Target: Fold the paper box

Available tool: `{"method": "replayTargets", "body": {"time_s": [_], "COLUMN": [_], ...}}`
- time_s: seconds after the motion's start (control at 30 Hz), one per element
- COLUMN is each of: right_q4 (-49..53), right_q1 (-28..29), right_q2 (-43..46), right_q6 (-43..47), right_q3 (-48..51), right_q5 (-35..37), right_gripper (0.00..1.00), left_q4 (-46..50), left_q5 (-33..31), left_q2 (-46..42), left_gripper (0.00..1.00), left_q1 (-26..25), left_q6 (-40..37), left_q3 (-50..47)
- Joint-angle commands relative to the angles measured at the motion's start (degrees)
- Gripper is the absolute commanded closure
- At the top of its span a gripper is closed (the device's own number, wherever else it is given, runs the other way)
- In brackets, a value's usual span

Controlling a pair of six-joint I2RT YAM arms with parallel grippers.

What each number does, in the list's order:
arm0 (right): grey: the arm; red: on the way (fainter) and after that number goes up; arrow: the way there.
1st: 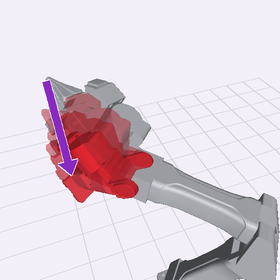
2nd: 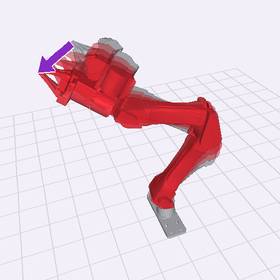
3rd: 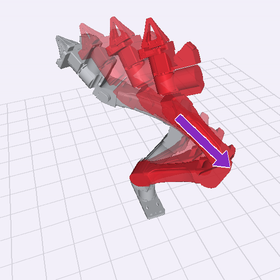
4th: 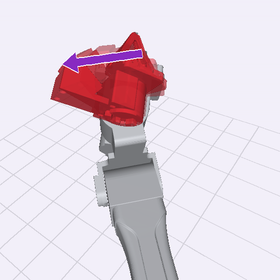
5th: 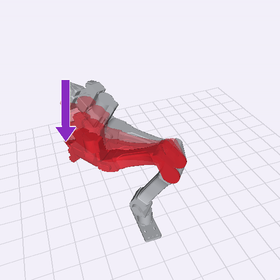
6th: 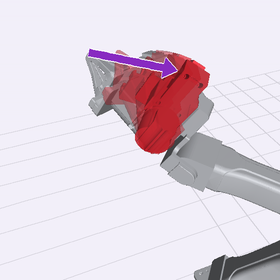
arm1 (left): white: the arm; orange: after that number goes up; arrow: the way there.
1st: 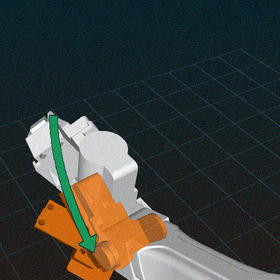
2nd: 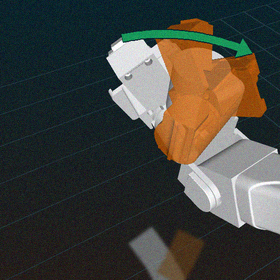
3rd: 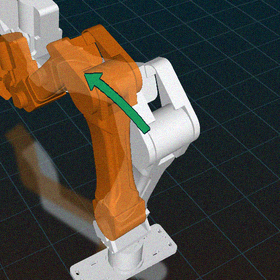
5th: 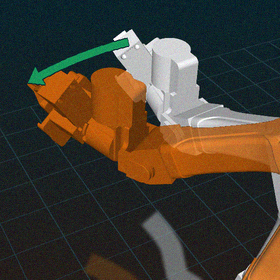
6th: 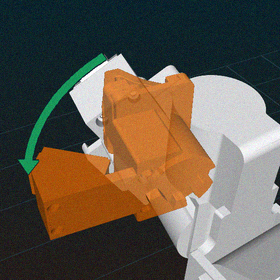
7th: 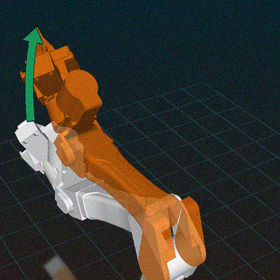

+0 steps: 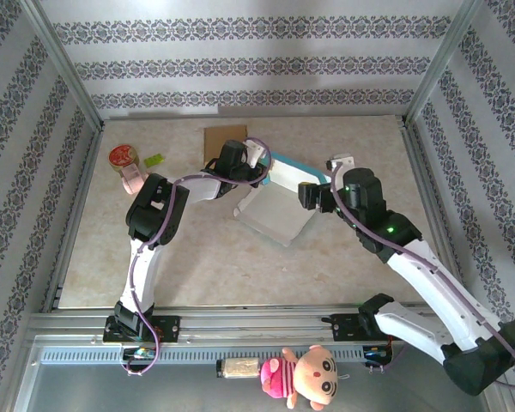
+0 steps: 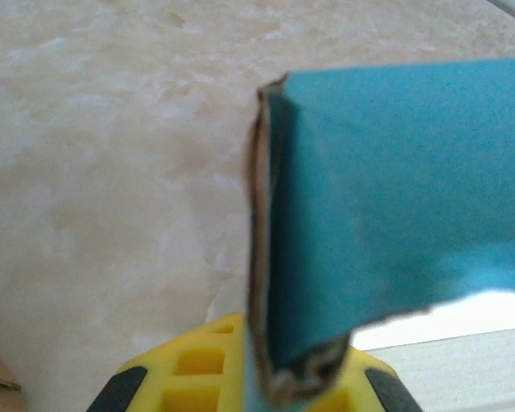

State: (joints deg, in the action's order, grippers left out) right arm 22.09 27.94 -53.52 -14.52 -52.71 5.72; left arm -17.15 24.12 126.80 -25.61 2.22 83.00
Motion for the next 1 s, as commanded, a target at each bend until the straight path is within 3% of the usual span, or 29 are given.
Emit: {"method": "replayTargets", "body": {"time_s": [0.0, 0.03, 0.13, 0.37, 0.63, 0.9, 0.97], "right_q4": [3.65, 3.99, 4.38, 5.67, 5.69, 5.9, 6.04], "right_q1": [-3.34, -4.27, -6.21, -7.11, -7.19, -7.2, -7.16], "right_q2": [1.21, 1.31, 1.47, 2.07, 2.66, 2.38, 2.58], "right_q6": [-9.55, -10.45, -12.56, -12.75, -13.56, -14.04, -14.04], "right_q3": [0.19, -0.03, -0.61, -0.78, 0.17, -0.16, -0.23], "right_q5": [-3.8, -4.58, -6.55, -7.88, -9.0, -9.76, -9.85], "right_gripper": [0.09, 0.09, 0.09, 0.09, 0.09, 0.09, 0.09], "left_q4": [3.06, 3.32, 2.35, 3.34, 2.5, 3.63, 3.88], "left_q5": [-0.98, -1.3, -2.5, 1.32, 1.36, 1.98, 1.94], "left_q2": [-0.94, -1.12, -1.93, -4.34, -6.89, -5.46, -4.85], "left_gripper": [1.0, 1.0, 0.84, 0.81, 0.73, 0.72, 0.76], "left_q1": [-1.19, -1.34, -1.72, -1.69, -1.71, -1.65, -1.64], "left_q6": [-0.29, -0.29, -0.23, 0.59, 0.34, -0.89, -1.08], "left_q3": [0.15, 0.08, -1.06, -1.42, -2.78, 1.26, 2.1]}}
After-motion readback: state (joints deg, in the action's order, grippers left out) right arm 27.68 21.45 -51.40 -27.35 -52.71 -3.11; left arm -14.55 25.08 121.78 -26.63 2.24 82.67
